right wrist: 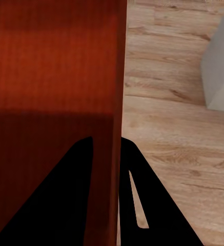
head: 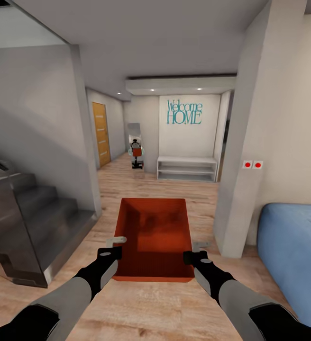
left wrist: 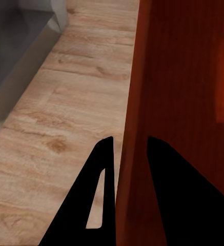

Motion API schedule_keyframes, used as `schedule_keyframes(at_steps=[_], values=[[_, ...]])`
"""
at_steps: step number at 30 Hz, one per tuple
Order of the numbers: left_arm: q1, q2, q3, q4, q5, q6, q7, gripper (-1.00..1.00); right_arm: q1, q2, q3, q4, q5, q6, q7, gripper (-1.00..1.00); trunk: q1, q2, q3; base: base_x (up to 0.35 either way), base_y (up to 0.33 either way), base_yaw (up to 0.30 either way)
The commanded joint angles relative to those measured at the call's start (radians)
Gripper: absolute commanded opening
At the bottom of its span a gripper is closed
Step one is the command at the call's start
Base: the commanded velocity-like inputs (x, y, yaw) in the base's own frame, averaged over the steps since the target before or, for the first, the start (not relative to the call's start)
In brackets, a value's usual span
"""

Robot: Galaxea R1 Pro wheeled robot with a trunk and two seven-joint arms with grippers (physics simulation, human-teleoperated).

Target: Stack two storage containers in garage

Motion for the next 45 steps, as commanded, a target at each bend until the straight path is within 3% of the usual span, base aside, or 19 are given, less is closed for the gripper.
schedule_keyframes(at_steps=[1, 45], values=[[-0.001, 0.0, 0.013, -0.016, -0.012, -0.002, 0.011, -1.0, 0.0, 0.0, 0.005, 0.003, -0.023, -0.001, -0.004, -1.0, 0.001, -0.001, -0.002, 0.322, 0.0, 0.0], [0.0, 0.0, 0.013, -0.015, -0.012, -0.002, 0.011, -1.0, 0.001, 0.0, 0.005, 0.003, -0.023, -0.003, -0.004, -1.0, 0.001, -0.001, -0.002, 0.322, 0.0, 0.0]])
